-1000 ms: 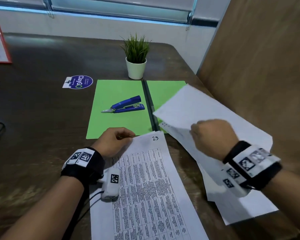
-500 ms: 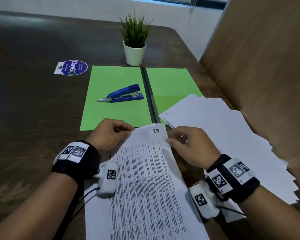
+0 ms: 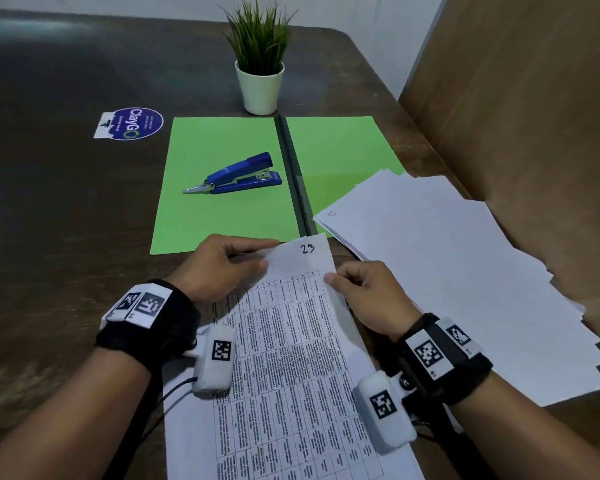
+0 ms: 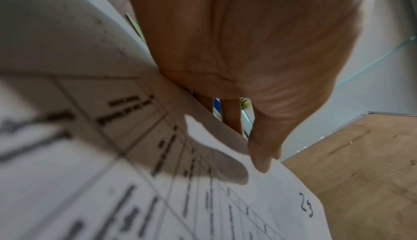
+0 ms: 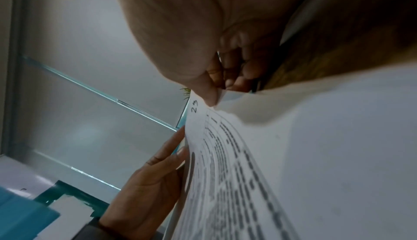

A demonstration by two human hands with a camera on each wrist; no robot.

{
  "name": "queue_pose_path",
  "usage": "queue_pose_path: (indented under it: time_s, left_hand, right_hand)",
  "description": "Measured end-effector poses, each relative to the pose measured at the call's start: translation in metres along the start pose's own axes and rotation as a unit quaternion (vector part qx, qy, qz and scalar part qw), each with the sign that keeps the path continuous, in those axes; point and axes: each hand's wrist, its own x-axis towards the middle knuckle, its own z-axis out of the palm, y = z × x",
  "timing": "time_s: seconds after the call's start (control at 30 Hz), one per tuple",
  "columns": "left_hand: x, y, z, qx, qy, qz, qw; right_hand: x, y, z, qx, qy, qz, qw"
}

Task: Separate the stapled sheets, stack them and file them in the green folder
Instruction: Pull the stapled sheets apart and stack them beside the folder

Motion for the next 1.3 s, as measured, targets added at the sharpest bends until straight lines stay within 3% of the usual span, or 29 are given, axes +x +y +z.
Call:
queue_pose_path:
  time_s: [0.27, 0.53, 0.77, 1.3]
  left_hand:
    - [0.0, 0.0, 0.0, -0.029, -0.002, 0.004, 1.0]
    - [0.004, 0.002, 0.0, -0.029, 0.004, -0.017, 0.999]
    - [0.005, -0.004, 0.0, -0.032, 0.01, -0.015, 0.999]
    - [0.003, -0.004, -0.001, -0.041, 0.005, -0.005, 0.999]
  right_hand:
    - [-0.002, 0.006, -0.002, 0.054, -0.023, -0.023, 0.998]
    - [-0.017, -0.009, -0.009, 0.08, -0.132, -0.065, 0.986]
    - [-0.011, -0.004, -0.007, 0.083, -0.071, -0.04, 0.993]
    - [-0.01, -0.006, -0.004, -0.03, -0.076, -0.045, 0.996]
